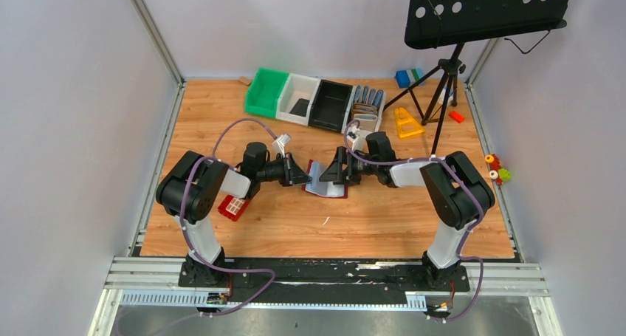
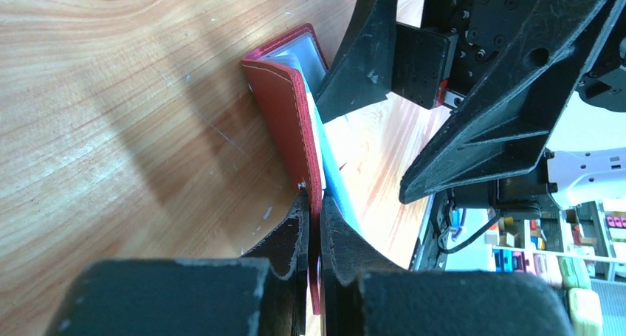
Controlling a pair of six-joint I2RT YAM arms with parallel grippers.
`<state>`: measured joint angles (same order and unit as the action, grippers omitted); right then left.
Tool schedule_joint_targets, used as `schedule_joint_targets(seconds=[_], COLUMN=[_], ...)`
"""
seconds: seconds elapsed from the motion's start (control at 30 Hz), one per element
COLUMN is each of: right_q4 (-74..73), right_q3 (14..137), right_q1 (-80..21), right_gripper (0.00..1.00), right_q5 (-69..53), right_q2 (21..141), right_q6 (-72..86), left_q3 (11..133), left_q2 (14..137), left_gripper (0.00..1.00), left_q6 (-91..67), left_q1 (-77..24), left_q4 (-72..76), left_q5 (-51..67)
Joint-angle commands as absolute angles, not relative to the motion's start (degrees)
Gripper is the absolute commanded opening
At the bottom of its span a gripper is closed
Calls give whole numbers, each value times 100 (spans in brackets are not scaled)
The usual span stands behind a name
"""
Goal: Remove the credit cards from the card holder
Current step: Remove the credit card from the card holder.
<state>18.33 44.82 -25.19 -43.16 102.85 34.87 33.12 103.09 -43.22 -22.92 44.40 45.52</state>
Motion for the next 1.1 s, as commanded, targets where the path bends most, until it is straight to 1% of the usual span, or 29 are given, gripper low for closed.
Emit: schedule_joint_targets(seconds=[0.0, 0.1, 0.23, 0.4, 0.53, 0.63, 0.73, 0.77, 0.97, 1.07], right_q4=[1740, 1701, 1514, 1406, 1390, 1313, 1331, 1340, 1393, 1327], right_q3=[4556, 4566, 4672, 4669, 4598, 4605, 4605, 4610, 4614, 4652], right_q1=[-2534, -2536, -2539, -2538, -2540, -2536, -2540, -2540, -2584, -2633], right_gripper=[86, 81, 69, 45, 25, 13, 3, 0, 0, 0], right_q5=[-4148, -4082, -3979, -3794, -3625, -3536, -3527, -3544, -3521, -3424], right_q2=[10229, 10211, 10356, 10561, 10561, 10588, 10656, 10701, 10708, 10728], right_q6=[3397, 3410, 3349, 3221, 3110, 3000, 2944, 2926, 2830, 2768], left_q3=[3315, 3309, 3306, 3271, 3201, 3161, 3138, 3138, 3101, 3068], left_q2=[10118, 10131, 10135, 10096, 10150, 10231, 10238, 10231, 10254, 10325], left_gripper=[6, 8, 11, 17, 27, 36, 41, 43, 60, 64], left_q6=[-4351, -4359, -4377, -4390, -4567, -4733, -4728, -4702, -4742, -4927], left_q1=[-2321, -2325, -2320, -2320, -2320, -2322, -2323, -2321, -2320, -2320], left_q4=[4834, 4857, 4895, 4970, 5352, 5655, 5685, 5667, 5811, 6170], left_q5=[4781, 4781, 4777, 4781, 4834, 4874, 4861, 4851, 4864, 4941])
